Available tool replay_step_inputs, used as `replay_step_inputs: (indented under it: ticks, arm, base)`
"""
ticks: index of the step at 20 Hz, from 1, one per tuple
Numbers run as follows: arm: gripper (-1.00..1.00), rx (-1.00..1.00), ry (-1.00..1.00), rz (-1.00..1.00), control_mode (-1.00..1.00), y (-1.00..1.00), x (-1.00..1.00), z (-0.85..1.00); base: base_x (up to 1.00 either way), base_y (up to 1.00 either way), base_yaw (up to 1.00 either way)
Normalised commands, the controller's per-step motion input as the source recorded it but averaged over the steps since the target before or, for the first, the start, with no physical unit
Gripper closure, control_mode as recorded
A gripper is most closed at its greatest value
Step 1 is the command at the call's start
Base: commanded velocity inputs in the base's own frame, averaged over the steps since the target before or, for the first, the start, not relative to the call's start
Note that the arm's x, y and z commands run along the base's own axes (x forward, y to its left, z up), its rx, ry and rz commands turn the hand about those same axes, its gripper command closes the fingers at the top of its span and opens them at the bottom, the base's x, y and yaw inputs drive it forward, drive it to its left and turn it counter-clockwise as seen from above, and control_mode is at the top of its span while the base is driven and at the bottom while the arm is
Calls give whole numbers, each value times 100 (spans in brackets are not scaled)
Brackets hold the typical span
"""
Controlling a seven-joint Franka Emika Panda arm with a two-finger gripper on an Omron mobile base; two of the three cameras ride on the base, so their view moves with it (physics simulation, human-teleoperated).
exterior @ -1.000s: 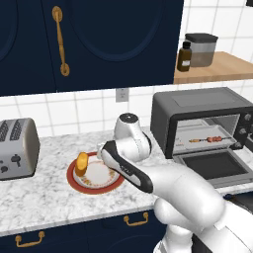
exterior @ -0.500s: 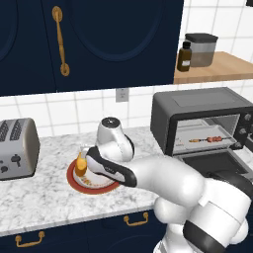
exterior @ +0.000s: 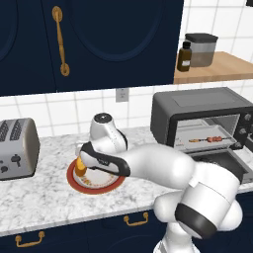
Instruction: Pick up the kebab skewer and baguette bread, and place them inside the toaster oven. Close the toaster oven door and start by setting the timer.
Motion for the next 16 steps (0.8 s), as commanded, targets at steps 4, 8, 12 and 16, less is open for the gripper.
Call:
replay_step_inputs:
  ticks: [4, 8, 12, 16]
  arm:
    - [-100, 0, 0, 0, -100, 5, 4, -14]
    - [-100, 0, 0, 0, -100, 28, 37, -11]
    - [-100, 0, 0, 0, -100, 24, 43, -7]
    - [-100, 0, 0, 0, -100, 24, 24, -18]
  base:
    - [0, 0, 0]
    - [0, 0, 0]
    - [0, 0, 0]
    - [0, 0, 0]
